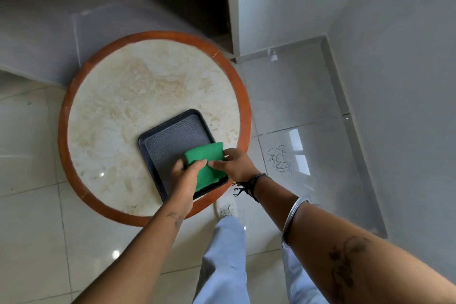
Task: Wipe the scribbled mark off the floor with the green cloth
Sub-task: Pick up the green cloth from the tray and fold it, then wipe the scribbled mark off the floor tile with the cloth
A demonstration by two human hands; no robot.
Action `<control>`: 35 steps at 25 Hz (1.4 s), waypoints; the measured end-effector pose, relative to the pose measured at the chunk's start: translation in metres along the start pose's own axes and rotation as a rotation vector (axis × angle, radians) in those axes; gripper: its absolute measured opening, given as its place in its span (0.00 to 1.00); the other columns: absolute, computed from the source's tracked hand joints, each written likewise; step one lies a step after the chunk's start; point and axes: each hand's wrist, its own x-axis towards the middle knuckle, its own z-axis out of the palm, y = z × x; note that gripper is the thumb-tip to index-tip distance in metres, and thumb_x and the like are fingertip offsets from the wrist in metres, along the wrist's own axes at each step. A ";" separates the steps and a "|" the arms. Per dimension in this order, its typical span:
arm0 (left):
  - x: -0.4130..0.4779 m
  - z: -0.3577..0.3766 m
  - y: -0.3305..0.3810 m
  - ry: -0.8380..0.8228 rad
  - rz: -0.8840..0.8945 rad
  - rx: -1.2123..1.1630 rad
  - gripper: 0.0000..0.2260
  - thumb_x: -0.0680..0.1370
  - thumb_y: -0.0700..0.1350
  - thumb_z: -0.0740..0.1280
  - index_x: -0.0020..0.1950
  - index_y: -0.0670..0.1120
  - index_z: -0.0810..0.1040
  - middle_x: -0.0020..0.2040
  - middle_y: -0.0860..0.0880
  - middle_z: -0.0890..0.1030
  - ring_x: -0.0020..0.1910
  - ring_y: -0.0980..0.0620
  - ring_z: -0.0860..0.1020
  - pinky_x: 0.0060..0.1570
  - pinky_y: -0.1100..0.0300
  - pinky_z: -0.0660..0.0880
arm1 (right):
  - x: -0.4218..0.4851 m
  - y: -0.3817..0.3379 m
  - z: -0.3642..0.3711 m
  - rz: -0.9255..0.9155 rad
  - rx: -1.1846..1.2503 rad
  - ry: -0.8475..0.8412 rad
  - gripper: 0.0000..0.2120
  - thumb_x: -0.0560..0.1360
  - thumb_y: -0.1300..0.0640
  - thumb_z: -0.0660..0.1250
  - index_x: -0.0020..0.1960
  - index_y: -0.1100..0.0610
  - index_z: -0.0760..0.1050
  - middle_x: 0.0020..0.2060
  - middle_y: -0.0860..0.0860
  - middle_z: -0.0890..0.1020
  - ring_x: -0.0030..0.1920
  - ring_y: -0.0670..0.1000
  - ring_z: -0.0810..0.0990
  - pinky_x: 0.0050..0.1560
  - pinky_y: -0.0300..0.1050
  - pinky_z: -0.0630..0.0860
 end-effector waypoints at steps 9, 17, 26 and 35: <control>-0.059 0.107 0.061 -0.507 -0.049 -0.161 0.17 0.70 0.39 0.70 0.60 0.43 0.80 0.51 0.40 0.86 0.49 0.41 0.85 0.41 0.47 0.82 | -0.048 -0.002 -0.139 -0.053 0.486 -0.134 0.20 0.69 0.60 0.74 0.60 0.62 0.77 0.56 0.58 0.83 0.56 0.58 0.82 0.59 0.51 0.78; -0.040 0.236 -0.034 -0.608 -0.063 0.141 0.18 0.70 0.38 0.75 0.57 0.39 0.75 0.54 0.40 0.83 0.51 0.42 0.84 0.50 0.48 0.82 | -0.033 0.122 -0.255 0.012 0.498 0.153 0.23 0.60 0.59 0.78 0.52 0.64 0.81 0.52 0.62 0.84 0.52 0.61 0.83 0.59 0.56 0.77; 0.150 0.280 -0.236 -0.340 0.117 0.686 0.19 0.74 0.44 0.72 0.62 0.39 0.74 0.55 0.40 0.81 0.51 0.43 0.80 0.50 0.56 0.75 | 0.129 0.349 -0.257 0.033 -0.439 0.874 0.09 0.63 0.58 0.71 0.39 0.58 0.73 0.38 0.60 0.81 0.40 0.63 0.79 0.39 0.53 0.76; 0.281 0.289 -0.340 -0.345 0.415 1.520 0.30 0.75 0.49 0.68 0.73 0.41 0.62 0.74 0.41 0.66 0.72 0.42 0.65 0.70 0.48 0.63 | 0.246 0.479 -0.138 0.035 -1.090 0.369 0.15 0.70 0.52 0.63 0.53 0.60 0.74 0.51 0.60 0.79 0.50 0.62 0.77 0.52 0.54 0.69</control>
